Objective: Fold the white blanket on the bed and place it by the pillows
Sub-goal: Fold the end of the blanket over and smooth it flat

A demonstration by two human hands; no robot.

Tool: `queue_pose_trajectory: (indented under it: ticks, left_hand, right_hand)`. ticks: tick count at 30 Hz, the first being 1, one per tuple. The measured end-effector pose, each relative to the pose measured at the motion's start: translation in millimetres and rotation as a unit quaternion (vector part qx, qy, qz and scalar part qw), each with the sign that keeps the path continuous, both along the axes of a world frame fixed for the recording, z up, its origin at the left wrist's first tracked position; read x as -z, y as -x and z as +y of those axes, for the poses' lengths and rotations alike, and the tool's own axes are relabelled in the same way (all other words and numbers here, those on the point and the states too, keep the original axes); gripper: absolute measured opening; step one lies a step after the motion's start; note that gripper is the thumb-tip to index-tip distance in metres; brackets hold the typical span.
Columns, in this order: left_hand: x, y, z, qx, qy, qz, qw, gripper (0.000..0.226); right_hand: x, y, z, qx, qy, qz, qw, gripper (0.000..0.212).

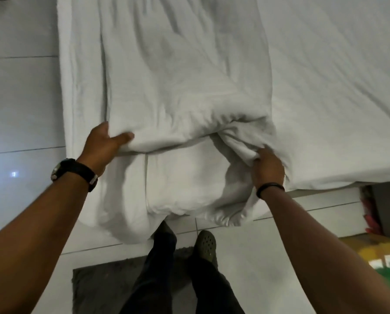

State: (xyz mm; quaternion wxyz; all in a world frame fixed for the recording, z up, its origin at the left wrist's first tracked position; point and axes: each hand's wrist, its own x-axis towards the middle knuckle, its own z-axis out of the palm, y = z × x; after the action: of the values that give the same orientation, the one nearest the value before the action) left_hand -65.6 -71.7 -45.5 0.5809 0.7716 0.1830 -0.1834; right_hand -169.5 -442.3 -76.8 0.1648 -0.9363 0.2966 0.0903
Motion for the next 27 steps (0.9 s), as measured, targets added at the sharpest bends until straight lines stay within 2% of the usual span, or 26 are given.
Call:
queue_pose_trajectory:
  ticks: [2,4,6,9,11,14,15,17,19,21,22,24,27]
  left_hand:
    - [-12.8,2.8,9.1,-0.115,0.091,-0.007,0.989,0.039]
    - [-24.7,10.0,29.7,-0.147,0.141,0.035,0.978,0.036]
    - [-31.8,32.6,57.1,-0.076,0.116,0.132,0.982,0.032]
    - [-14.8,92.6,85.4,0.022,0.057,0.251,0.966,0.04]
    - [5.7,133.8,90.4,-0.015,0.057,0.262,0.963,0.045]
    - [35.7,174.0,86.5,-0.119,0.055,0.212,0.969,0.038]
    - [42.7,182.5,85.2,-0.136,0.018,0.177,0.975,0.038]
    - [50.9,200.1,84.5,-0.118,-0.121,0.121,0.978,0.038]
    - [59.2,227.6,92.6,-0.071,-0.25,0.095,0.961,0.046]
    - [70.8,265.8,104.5,-0.032,-0.328,0.12,0.937,0.055]
    - [75.9,284.8,108.4,-0.014,-0.354,0.145,0.924,0.058]
    - [81.9,308.2,111.1,0.01,-0.383,0.181,0.906,0.058]
    - [82.1,301.0,103.6,0.001,-0.382,0.204,0.901,0.047]
  right_hand:
    - [-15.8,13.7,-7.8,0.043,0.003,-0.036,0.998,0.03]
    - [-26.6,45.2,-23.6,0.051,0.025,-0.043,0.997,0.029]
    - [-33.6,88.8,-41.0,0.015,0.073,0.002,0.997,0.029]
    - [-28.5,143.0,-51.4,-0.05,0.111,0.093,0.988,0.022]
    - [-16.5,160.3,-45.1,-0.1,0.123,0.126,0.979,0.021]
    - [6.7,163.6,-28.2,-0.209,0.131,0.073,0.966,0.022]
    - [11.1,160.9,-23.8,-0.245,0.141,0.047,0.958,0.022]
    - [15.3,159.7,-26.3,-0.292,0.156,0.023,0.943,0.017]
    - [23.7,174.2,-37.8,-0.35,0.162,0.017,0.922,0.026]
    - [34.8,204.1,-45.3,-0.406,0.161,0.004,0.899,0.025]
    - [40.4,221.1,-46.0,-0.427,0.16,0.0,0.89,0.022]
    - [51.3,248.3,-41.1,-0.432,0.147,0.039,0.889,0.03]
    - [60.0,253.3,-42.5,-0.382,0.094,0.102,0.914,0.047]
